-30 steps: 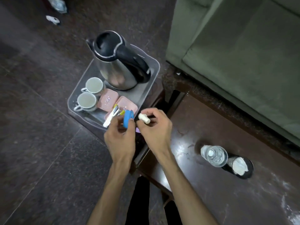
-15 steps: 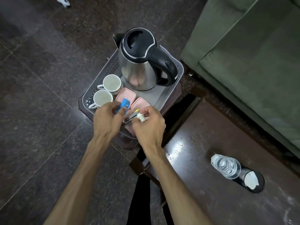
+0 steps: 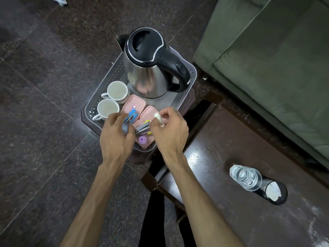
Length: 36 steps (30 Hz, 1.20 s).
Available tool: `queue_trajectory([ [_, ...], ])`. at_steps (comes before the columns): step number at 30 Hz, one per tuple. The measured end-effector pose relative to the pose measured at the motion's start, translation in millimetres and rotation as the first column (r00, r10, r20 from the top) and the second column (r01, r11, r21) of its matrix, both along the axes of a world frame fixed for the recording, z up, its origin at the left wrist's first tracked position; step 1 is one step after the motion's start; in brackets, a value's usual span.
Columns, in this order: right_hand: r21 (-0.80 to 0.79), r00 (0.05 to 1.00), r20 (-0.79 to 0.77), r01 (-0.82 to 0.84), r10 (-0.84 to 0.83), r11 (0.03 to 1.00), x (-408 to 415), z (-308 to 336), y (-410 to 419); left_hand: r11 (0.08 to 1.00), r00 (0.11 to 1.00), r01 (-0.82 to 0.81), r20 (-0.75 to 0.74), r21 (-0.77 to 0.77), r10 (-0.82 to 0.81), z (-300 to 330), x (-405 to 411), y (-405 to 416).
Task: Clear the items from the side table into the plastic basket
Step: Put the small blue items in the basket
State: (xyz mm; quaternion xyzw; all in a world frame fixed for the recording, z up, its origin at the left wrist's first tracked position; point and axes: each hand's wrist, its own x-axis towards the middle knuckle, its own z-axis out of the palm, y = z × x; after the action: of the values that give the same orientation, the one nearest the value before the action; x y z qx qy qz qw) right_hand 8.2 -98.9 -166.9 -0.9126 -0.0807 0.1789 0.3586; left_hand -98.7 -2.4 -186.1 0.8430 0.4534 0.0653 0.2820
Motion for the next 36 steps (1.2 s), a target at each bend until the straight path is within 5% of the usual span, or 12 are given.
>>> queue_trajectory([
  [4, -0.133, 0.97, 0.009, -0.239, 0.242, 0.962, 6, -10, -1, 1.0, 0.999, -0.016, 0.033, 0.017, 0.016, 0, 6, -14],
  [7, -0.107, 0.962, 0.012, -0.272, 0.274, 0.956, 4, -10, -5, 0.999, 0.998, 0.015, 0.054, 0.029, -0.017, 0, 11, -24],
  [15, 0.048, 0.995, -0.079, 0.061, -0.057, 0.997, 5, -1, -73, 0.979, 0.965, -0.046, 0.261, 0.199, -0.008, 1, 17, -74],
  [19, 0.002, 0.96, -0.106, 0.262, -0.26, 0.965, 10, -9, -147, 0.984, 0.92, 0.148, 0.35, 0.101, -0.175, -3, 37, -137],
  [23, -0.066, 0.9, -0.075, 0.425, -0.429, 0.903, 21, -20, -234, 0.882, 0.876, 0.464, 0.188, -0.084, -0.444, -9, 66, -215],
  [28, -0.168, 0.857, 0.095, 0.516, -0.507, 0.84, 34, -25, -336, 0.641, 0.669, 0.693, -0.037, -0.331, -0.743, -25, 100, -298],
  [31, -0.334, 0.908, 0.094, 0.415, -0.408, 0.847, 46, -34, -382, 0.606, 0.606, 0.719, -0.119, -0.341, -0.786, -40, 119, -331],
  [36, -0.529, 0.947, -0.231, 0.07, -0.223, 0.846, 64, -54, -422, 0.616, 0.584, 0.715, -0.202, -0.33, -0.786, -63, 140, -362],
])
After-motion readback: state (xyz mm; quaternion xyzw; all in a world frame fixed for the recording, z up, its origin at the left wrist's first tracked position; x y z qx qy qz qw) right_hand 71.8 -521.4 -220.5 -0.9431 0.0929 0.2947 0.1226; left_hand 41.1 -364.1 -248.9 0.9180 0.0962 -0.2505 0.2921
